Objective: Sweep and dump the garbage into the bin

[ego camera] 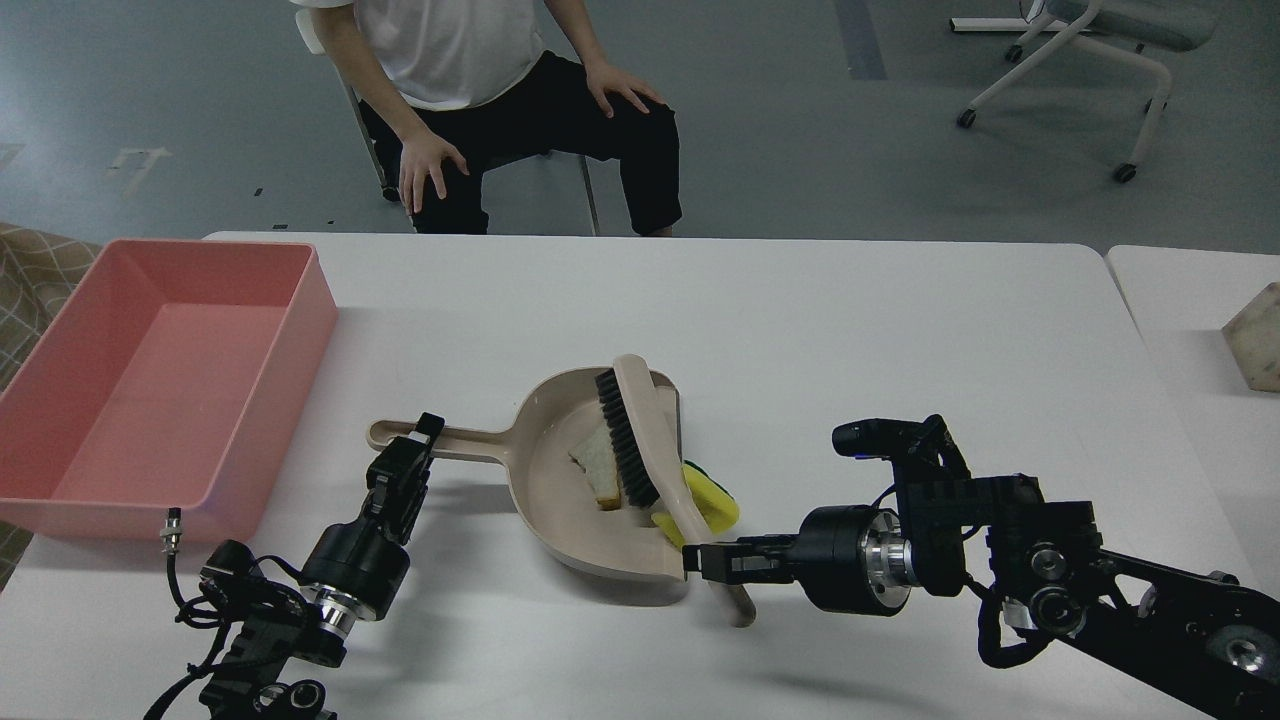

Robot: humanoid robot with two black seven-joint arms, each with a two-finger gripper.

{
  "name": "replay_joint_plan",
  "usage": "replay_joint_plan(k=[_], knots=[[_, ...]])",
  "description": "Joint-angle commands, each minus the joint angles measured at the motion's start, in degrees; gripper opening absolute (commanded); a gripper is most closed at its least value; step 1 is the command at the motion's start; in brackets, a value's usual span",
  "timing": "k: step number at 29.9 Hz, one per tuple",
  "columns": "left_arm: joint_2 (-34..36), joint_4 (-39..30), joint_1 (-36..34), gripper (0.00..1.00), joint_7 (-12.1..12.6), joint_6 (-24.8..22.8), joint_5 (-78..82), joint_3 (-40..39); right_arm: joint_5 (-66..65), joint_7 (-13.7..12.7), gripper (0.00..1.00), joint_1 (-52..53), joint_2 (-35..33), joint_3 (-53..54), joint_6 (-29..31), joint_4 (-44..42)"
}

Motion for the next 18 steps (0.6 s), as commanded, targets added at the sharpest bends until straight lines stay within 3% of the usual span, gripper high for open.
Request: replay_joint_plan(k=[1,11,18], knots=[[0.07,0.01,0.03,0.22,-0.01,0.01,0.00,0.02,0.18,0.23,0.06,-1.15,-0.08,4.69,-0.02,0.04],[-0.11,-0.08,0.21,0.22,-0.01,0.01,0.00,0.02,0.18,0.06,0.08,-1.33,-3.59,8.84,-0.02,0.13],[-0.11,-0.08,0.30,0.22,-0.01,0.01,0.08,0.55,0.18,-0.65,0.08,-1.41,-11.57,8.66,-0.02,0.13]])
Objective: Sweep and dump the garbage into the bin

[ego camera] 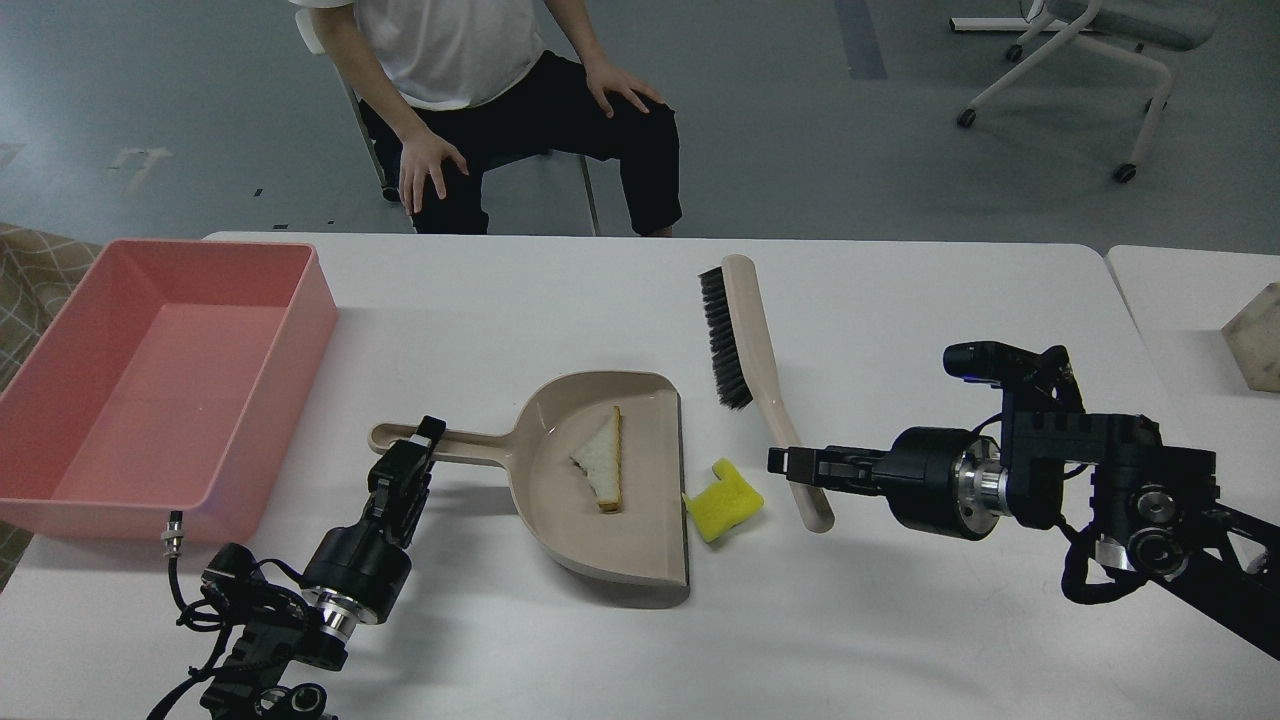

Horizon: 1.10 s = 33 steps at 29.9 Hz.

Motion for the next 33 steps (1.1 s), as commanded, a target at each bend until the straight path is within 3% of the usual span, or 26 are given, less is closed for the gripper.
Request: replay_joint_plan(k=[1,6,13,33], knots=[[0.18,0.01,0.02,0.22,0.00,0.00,0.02,0.35,-0.01,-0.22,0.08,-0.02,-4.10,-0.26,0.01,-0.03],[0.27,0.01,-0.24,0.22,0.00,0.00,-0.07,0.35,-0.01,-0.30,0.08,-0.11,-9.98,-0.70,0.01,-0.03],[-0.08,0.19,-0.24,0.22,0.00,0.00,0.02,0.26,-0.10,-1.01,0.08,-1.51,-12.54,-3.95,0.01,-0.03],[0.27,0.80,-0.60,0.22,0.00,0.44,0.72,0.43,-0.01,-1.01,0.08,-3.10,-3.49,-8.70,0.01,-0.03]])
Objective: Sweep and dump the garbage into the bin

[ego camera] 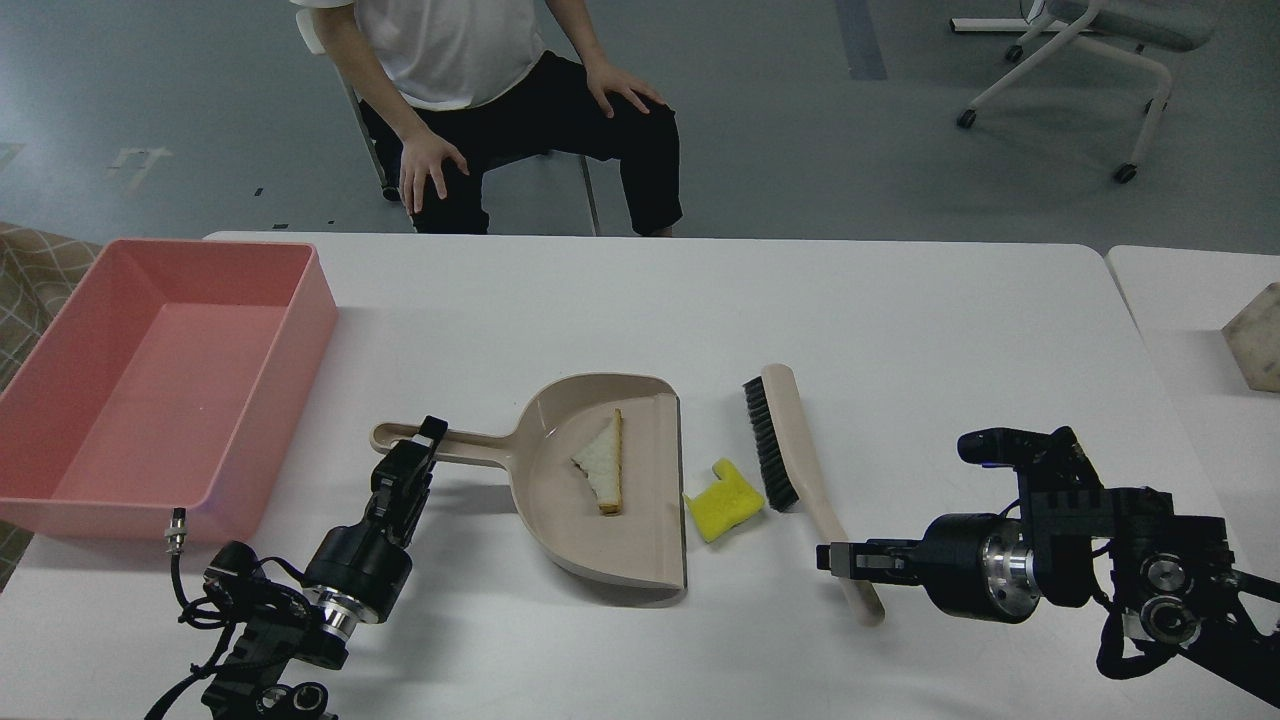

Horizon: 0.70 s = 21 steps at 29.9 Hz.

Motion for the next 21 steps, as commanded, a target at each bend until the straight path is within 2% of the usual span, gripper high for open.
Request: replay_joint_plan(k=[1,11,21], knots=[[0.10,0.00,0.01,0.22,0.00,0.28,0.01,0.10,0.01,-0.01,0.08,0.03,0.44,-0.64,0.00,0.00],[0.45,0.09,0.01,0.22,0.00,1.51,0.10,0.28,0.01,0.08,0.08,0.21,3.87,-1.09,0.00,0.00],[0.63,0.00,0.27,0.22,0.00,1.51,0.01,0.37,-0.08,0.17,0.08,0.56,12.65,0.58,0.00,-1.40]])
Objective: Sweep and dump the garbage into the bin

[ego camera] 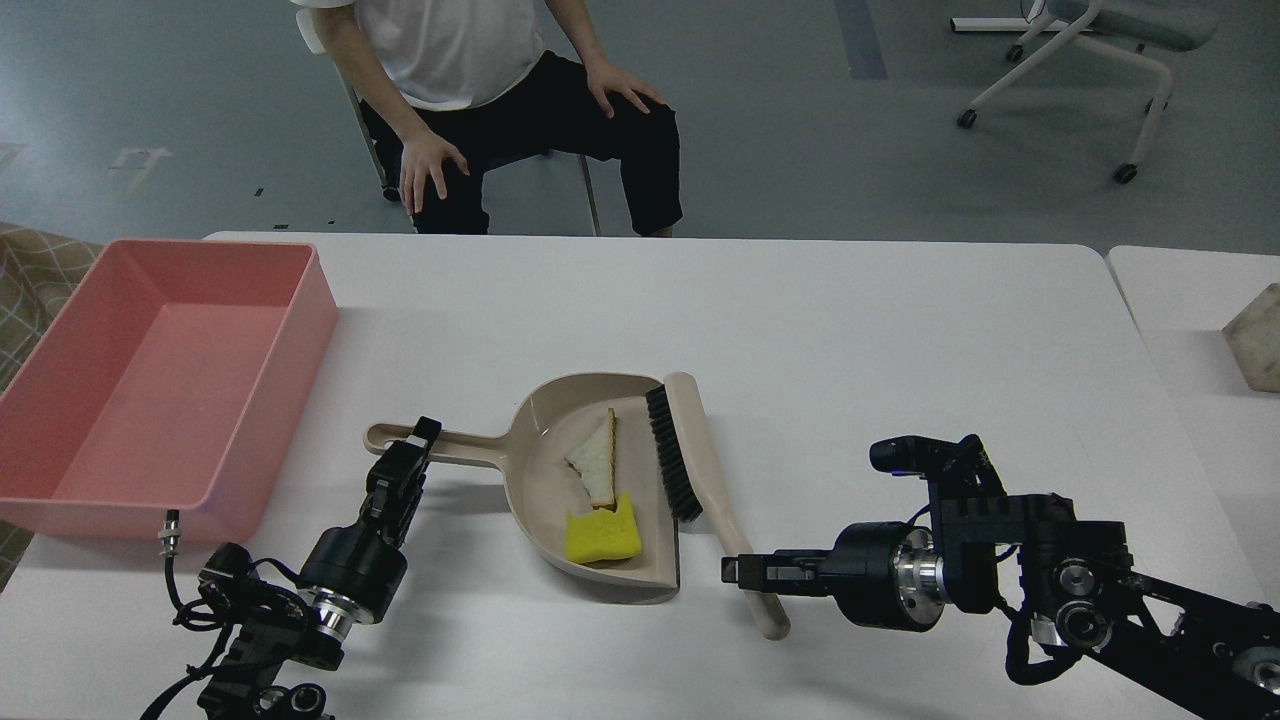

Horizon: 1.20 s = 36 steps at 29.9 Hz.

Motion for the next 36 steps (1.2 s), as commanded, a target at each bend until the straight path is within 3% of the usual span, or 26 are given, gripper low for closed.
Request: replay_joint_plan(k=[1,13,25,30,36], knots=[[0.03,-0.02,0.24,0.22,0.00,0.00,-0.09,0.02,-0.10,-0.10,0.08,0.00,2.26,0.69,-0.01,-0.58],[0.12,-0.55,0.42,0.21,0.00,0.00,-0.88,-0.33,1.22,-0.10,0.09,0.18,1.66,10.70,-0.01,0.47],[-0.06,-0.90,-0.37,0.21,0.00,0.00,-0.88,-1.21,1.13,-0.27,0.10,-1.40,-13.29,11.94,-0.01,0.03],[-0.06,-0.90,-1.60,0.21,0.00,0.00,-2.81,-1.21,1.04,-2.29,0.10,-2.80,-20.13,11.15,-0.01,0.03],[0.03,-0.90,-2.48,0.21,0.00,0.00,-3.78,-1.21,1.22,-2.39,0.11,-5.27,-30.15,11.15,-0.01,0.83]])
